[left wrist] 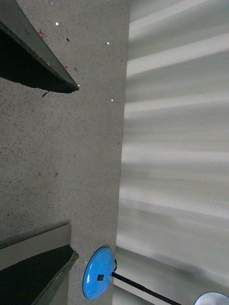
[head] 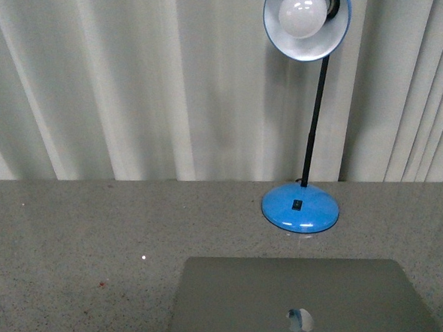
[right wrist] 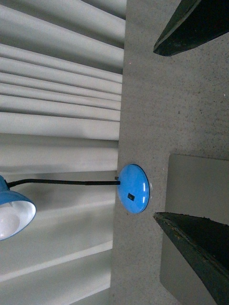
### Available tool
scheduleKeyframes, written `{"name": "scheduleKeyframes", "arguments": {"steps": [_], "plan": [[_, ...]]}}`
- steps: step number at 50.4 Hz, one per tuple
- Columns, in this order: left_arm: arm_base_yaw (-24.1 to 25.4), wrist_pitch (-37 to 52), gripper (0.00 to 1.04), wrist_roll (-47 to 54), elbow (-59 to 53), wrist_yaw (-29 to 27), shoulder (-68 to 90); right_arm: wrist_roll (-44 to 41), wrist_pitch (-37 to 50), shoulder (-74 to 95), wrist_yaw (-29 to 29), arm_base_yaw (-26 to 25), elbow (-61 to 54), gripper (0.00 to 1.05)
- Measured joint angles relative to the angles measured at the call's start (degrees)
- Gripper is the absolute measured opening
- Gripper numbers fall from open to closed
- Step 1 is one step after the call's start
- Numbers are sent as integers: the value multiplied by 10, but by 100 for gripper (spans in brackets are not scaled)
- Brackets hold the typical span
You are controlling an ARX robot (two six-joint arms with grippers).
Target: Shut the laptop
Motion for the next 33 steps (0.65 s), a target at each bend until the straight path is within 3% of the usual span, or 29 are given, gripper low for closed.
{"name": "scheduleKeyframes", "arguments": {"steps": [33], "plan": [[0, 0, 98, 0, 0, 0, 0, 0, 0, 0, 0, 0, 0, 97]]}}
